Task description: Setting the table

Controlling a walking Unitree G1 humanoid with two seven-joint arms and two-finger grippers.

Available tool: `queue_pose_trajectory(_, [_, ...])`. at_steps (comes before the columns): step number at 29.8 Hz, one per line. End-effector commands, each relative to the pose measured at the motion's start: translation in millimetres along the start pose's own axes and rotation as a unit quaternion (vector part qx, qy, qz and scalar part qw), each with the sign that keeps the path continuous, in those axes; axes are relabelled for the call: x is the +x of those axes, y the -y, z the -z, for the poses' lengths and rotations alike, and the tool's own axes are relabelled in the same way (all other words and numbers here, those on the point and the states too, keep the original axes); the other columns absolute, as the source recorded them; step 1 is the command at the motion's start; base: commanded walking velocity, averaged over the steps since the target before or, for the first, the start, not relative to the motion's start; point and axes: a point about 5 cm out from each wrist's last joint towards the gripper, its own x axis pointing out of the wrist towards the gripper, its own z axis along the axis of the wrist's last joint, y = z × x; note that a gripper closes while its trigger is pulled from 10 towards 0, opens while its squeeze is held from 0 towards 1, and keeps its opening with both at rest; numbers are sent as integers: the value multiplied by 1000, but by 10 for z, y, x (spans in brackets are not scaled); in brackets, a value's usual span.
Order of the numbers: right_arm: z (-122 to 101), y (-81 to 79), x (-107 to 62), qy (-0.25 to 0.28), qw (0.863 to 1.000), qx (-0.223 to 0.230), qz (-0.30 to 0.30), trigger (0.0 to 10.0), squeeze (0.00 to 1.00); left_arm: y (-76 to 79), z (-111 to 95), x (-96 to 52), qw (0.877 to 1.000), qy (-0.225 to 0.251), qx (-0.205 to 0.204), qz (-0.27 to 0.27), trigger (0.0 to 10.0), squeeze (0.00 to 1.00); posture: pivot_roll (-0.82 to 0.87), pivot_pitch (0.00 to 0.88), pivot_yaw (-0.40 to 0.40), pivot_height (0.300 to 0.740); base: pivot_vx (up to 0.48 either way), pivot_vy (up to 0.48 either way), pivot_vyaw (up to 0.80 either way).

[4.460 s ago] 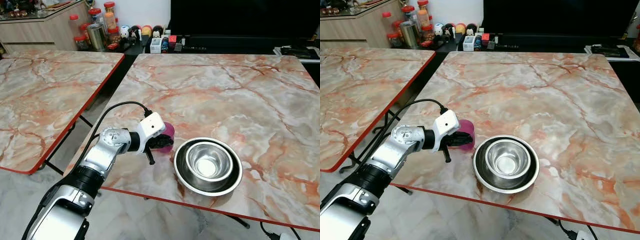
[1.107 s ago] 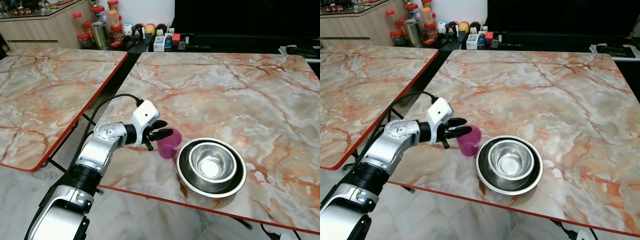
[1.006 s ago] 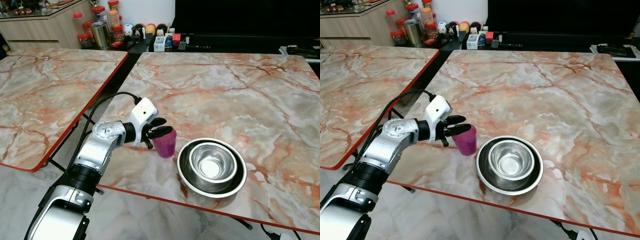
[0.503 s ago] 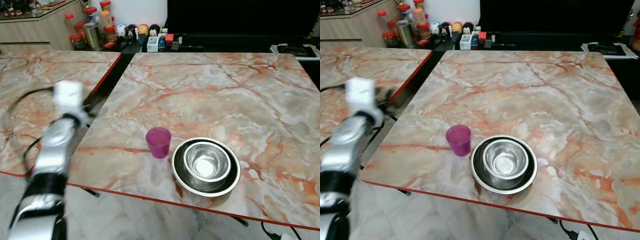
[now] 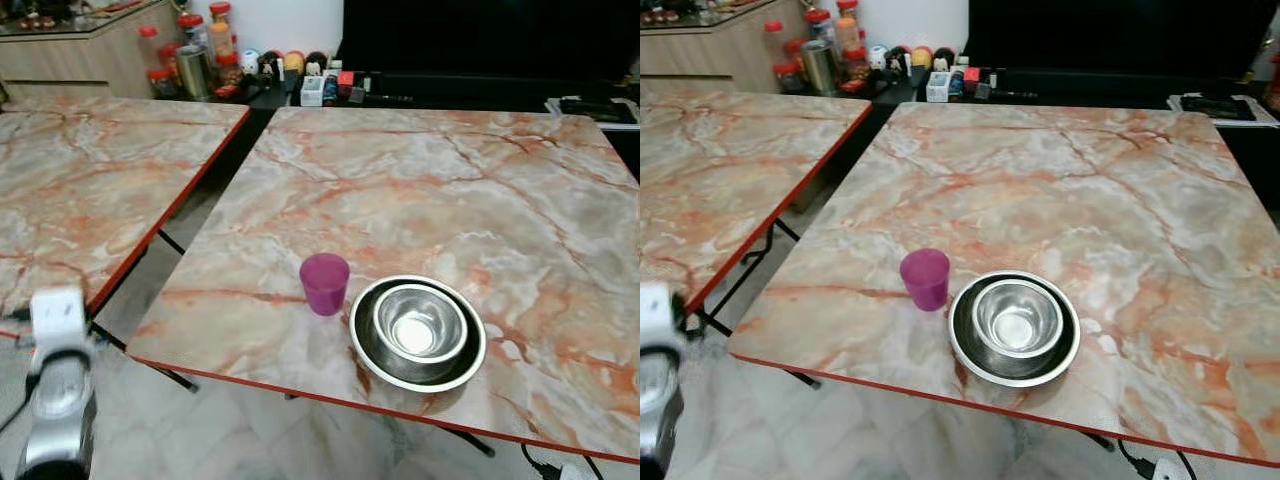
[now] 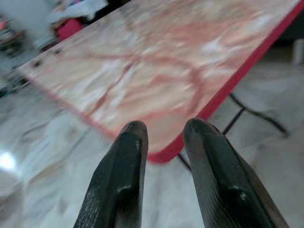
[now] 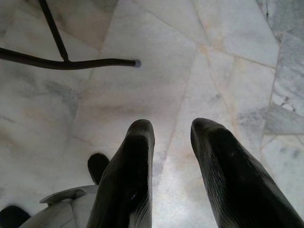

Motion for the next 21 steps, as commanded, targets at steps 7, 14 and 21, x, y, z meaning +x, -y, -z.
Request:
queue_pose_trajectory(7, [19, -7, -5, -1, 1000, 5, 1, 10000, 0, -160, 485, -182, 993, -103, 7, -53, 10000, 0, 22, 61, 54, 740, 0, 0, 0])
queue_pose_trajectory(14, [29, -5, -7, -3, 1000, 4, 0, 10000, 0, -12, 1009, -525, 970, -243, 0, -2, 10000, 0, 22, 52, 54, 740, 0, 0, 0])
queue_pose_trajectory(21, [49, -19, -8, -11, 1000, 12, -8, 10000, 0, 407, 1237, -800, 929, -324, 29, 174, 10000, 0, 10, 50, 55, 740, 0, 0, 0])
